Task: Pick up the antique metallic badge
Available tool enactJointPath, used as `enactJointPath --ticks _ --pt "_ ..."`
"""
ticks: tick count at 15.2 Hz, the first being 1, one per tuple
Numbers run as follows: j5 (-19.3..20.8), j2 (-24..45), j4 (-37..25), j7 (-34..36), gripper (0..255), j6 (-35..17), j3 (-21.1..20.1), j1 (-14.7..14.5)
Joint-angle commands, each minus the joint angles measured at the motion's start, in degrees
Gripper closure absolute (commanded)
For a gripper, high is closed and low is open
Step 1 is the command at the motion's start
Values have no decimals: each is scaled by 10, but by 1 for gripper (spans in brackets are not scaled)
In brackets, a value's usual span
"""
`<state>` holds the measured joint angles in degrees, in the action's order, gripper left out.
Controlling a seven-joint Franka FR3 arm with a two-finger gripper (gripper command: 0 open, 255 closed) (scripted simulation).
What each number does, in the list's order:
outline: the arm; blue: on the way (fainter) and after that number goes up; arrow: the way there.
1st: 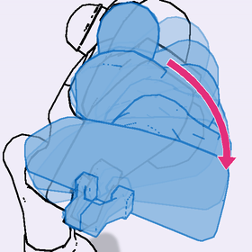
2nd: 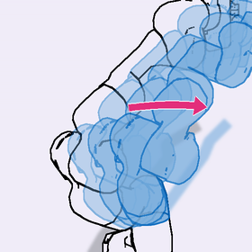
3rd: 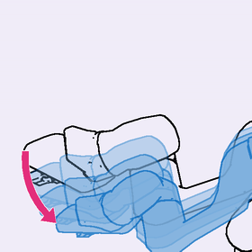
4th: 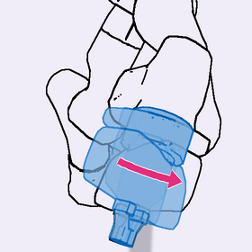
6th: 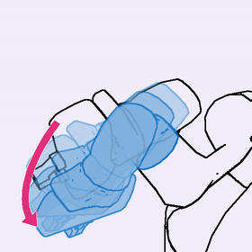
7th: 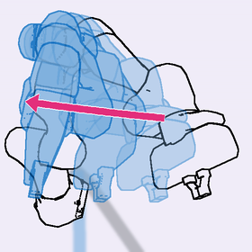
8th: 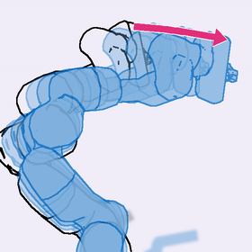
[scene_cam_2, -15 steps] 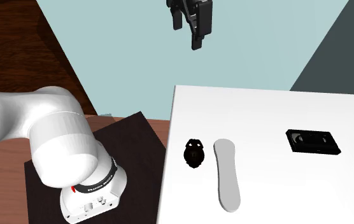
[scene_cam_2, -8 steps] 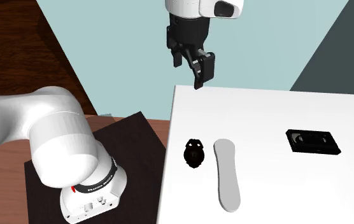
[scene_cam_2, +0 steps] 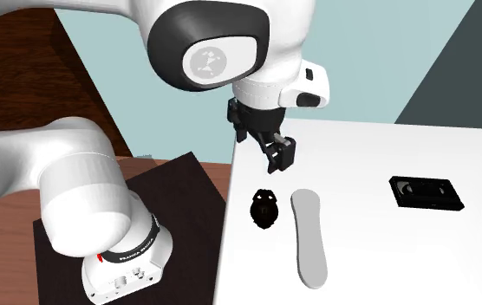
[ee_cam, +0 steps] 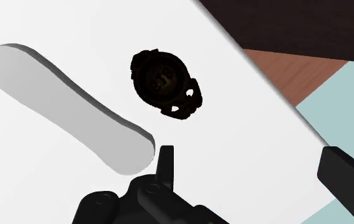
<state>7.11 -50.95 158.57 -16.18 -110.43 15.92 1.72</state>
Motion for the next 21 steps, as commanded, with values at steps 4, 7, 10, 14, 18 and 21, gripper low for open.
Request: enactJointPath --ticks 4,7,10,14,18,21 --pt "51 32 66 -86 0 -90 70 22" --pt "81 74 88 -140 0 -149 116 32" --pt "95 108 99 -166 0 -191 143 34" --pt "100 143 113 -171 0 -239 157 30" --pt "102 168 121 -175 0 -272 168 25" --pt "102 170 120 -175 255 -273 168 24"
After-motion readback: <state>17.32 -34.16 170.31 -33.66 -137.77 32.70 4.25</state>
